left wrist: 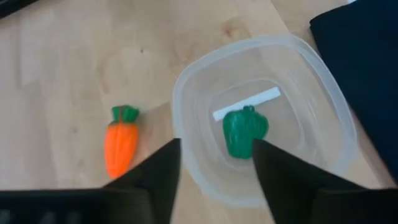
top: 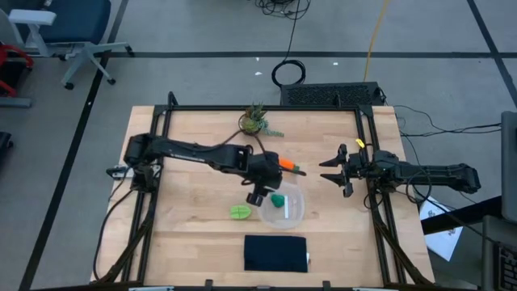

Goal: Pick and placing Produce into tupperware
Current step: Put the orange carrot into the transparent container

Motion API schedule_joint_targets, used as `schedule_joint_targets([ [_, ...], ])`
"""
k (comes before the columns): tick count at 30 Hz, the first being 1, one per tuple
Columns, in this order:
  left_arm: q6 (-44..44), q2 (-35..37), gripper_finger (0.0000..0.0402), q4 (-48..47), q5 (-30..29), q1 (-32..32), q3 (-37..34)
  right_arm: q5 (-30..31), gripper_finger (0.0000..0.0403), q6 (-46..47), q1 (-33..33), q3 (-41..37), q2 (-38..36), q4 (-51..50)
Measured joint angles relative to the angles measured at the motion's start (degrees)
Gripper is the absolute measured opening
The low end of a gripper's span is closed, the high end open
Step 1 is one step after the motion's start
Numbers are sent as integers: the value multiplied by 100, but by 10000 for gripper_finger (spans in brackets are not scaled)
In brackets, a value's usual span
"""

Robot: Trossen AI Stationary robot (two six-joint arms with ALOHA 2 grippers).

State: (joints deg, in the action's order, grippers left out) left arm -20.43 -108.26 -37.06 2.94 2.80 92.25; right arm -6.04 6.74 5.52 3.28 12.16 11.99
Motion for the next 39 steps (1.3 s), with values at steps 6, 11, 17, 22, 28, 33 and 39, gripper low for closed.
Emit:
schedule_joint_targets([
  [6,67,86,46,-80,18,-52,2,-1,176,-8,0,0,2,22],
  [11,94,42,14,-121,151,-53,2,0,176,2,0,-1,2,22],
  [17,-5,232,3,-23,149,-53,-1,-1,176,4,0,0,1,23],
  [22,-48,792,3,-118,130,-55,-1,0,176,4,0,-1,2,22],
  [28,4,1843,1,76,-231,-224,-513,0,176,7,0,0,0,22],
  [33,447,2929,1,1090,-350,-450,-1666,-1,176,7,0,1,2,13],
  [39,750,3818,1,2178,-808,-541,-3177,0,176,7,0,0,0,22],
])
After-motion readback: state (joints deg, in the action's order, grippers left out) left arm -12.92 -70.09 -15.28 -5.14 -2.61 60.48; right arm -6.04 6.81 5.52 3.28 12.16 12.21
